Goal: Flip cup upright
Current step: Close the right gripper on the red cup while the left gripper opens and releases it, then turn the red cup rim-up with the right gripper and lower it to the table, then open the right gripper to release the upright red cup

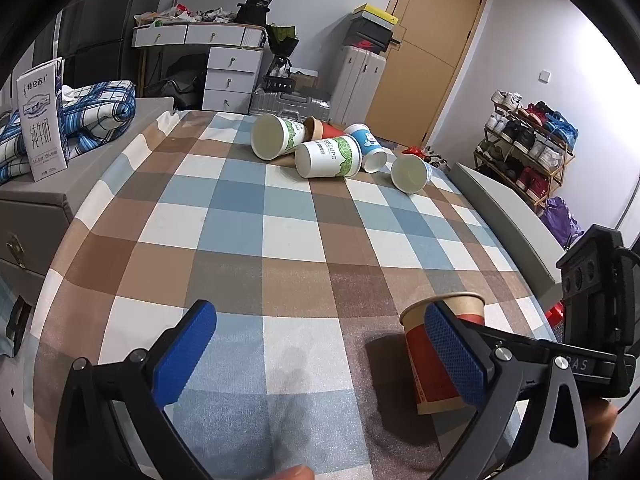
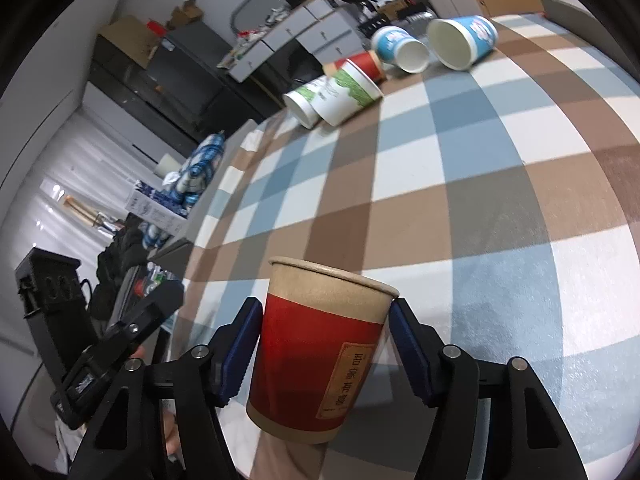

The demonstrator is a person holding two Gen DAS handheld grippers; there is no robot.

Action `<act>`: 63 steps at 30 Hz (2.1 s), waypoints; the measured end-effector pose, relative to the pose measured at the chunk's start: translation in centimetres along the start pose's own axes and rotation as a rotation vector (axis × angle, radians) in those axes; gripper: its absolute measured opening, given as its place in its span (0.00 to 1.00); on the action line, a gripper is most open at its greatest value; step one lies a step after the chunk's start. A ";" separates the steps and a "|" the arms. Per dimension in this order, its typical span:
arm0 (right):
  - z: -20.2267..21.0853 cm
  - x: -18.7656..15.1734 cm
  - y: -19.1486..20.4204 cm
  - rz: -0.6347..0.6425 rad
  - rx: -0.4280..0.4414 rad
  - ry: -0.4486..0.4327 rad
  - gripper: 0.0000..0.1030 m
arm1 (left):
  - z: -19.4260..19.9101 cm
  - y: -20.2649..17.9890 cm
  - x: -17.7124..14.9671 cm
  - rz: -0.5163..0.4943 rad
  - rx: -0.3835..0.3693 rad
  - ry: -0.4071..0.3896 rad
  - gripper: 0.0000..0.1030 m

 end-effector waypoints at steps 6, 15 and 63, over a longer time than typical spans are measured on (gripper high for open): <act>0.2 0.4 0.2 0.038 -0.043 -0.033 0.60 | 0.1 0.1 0.0 0.000 0.001 -0.004 0.98; -0.3 2.7 0.7 0.172 -0.285 -0.164 0.60 | 0.3 0.5 0.3 0.009 0.002 -0.010 0.98; -1.1 2.9 3.5 0.435 -0.497 -0.289 0.56 | 0.0 0.8 0.2 0.008 0.004 0.002 0.98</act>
Point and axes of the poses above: each gripper's, at about its wrist camera, not at the fingertips, and z roughly against the way its jaws point, y to its left, x to its top, the point moved 6 cm from there along -z, roughly the way its jaws point, and after that the axes turned 6 degrees about -x, right-handed, at the moved point
